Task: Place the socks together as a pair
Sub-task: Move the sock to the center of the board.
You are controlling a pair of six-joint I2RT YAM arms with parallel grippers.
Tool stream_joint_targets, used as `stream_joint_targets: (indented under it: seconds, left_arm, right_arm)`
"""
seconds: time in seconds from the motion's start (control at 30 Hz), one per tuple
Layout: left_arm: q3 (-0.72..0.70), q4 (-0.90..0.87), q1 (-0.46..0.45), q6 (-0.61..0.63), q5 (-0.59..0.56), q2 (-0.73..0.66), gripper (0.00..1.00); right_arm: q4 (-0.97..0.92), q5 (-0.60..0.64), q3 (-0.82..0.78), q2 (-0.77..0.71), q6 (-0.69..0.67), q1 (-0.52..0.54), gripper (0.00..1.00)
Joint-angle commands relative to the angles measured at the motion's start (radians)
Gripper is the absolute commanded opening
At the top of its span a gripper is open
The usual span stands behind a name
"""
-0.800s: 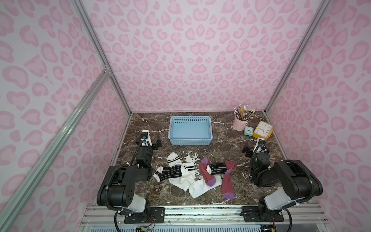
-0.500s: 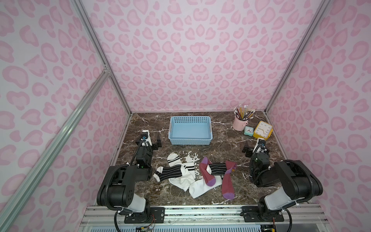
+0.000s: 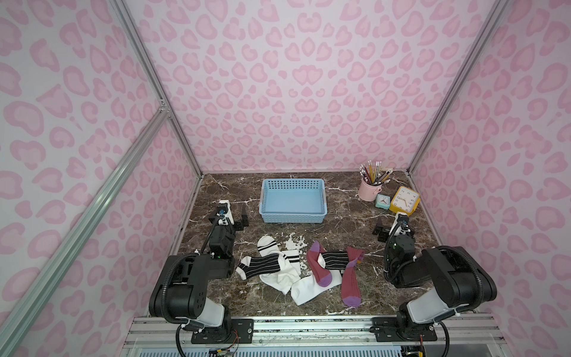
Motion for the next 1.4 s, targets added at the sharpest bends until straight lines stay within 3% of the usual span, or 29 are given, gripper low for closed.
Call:
stream_joint_targets:
  seconds: [0.0,0.1,0.13,0.23,0.3,0.43,0.57,0.67,0.83,0.93,1.03,1.1,1.23,1.37]
  left_arm:
    - [0.005,0.009,0.000,0.005,-0.001,-0.003,0.97]
    - [0.005,0.009,-0.001,0.007,0.002,-0.013,0.97]
    - [0.035,-0.069,-0.003,0.010,0.003,-0.045,0.97]
    - [0.292,-0.627,-0.004,-0.114,-0.116,-0.143,0.97]
    - [0.437,-0.911,-0.004,-0.162,-0.153,-0.166,0.97]
    - [0.394,-0.948,-0.004,-0.258,-0.116,-0.363,0.97]
    - [0.332,-0.981,-0.003,-0.390,-0.029,-0.587,0.97]
    - [0.301,-1.011,-0.001,-0.417,0.122,-0.685,0.97]
    - [0.304,-1.154,-0.004,-0.485,0.343,-0.749,0.95]
    - [0.299,-1.242,-0.076,-0.517,0.360,-0.775,0.91]
    - [0.286,-1.300,-0.213,-0.544,0.268,-0.819,0.90]
    - [0.288,-1.343,-0.297,-0.578,0.214,-0.829,0.90]
    - [0.252,-1.347,-0.432,-0.671,0.193,-0.832,0.89]
    - [0.244,-1.408,-0.537,-0.743,0.146,-0.829,0.87]
  right_arm:
    - [0.046,-0.001,0.004,-0.002,0.000,0.000,0.99]
    - [0.077,0.038,-0.016,-0.026,-0.013,0.018,0.99]
    - [0.064,0.052,-0.024,-0.063,-0.027,0.032,0.99]
    - [-0.091,0.113,-0.021,-0.256,-0.085,0.106,0.99]
    - [-0.278,0.107,0.005,-0.421,0.000,0.113,0.99]
    - [-0.629,0.091,0.032,-0.681,0.333,0.045,0.99]
    - [-0.818,-0.091,0.021,-0.867,0.516,-0.121,0.99]
    - [-0.929,-0.233,0.051,-0.908,0.557,-0.204,0.99]
    - [-1.130,-0.388,0.179,-0.867,0.487,-0.200,0.98]
    - [-1.236,-0.376,0.261,-0.827,0.450,-0.062,0.95]
    - [-1.296,-0.165,0.317,-0.776,0.416,0.256,0.95]
    - [-1.317,-0.093,0.345,-0.717,0.445,0.433,0.95]
    - [-1.318,-0.134,0.342,-0.608,0.600,0.598,0.85]
    - [-1.271,-0.111,0.306,-0.552,0.721,0.766,0.81]
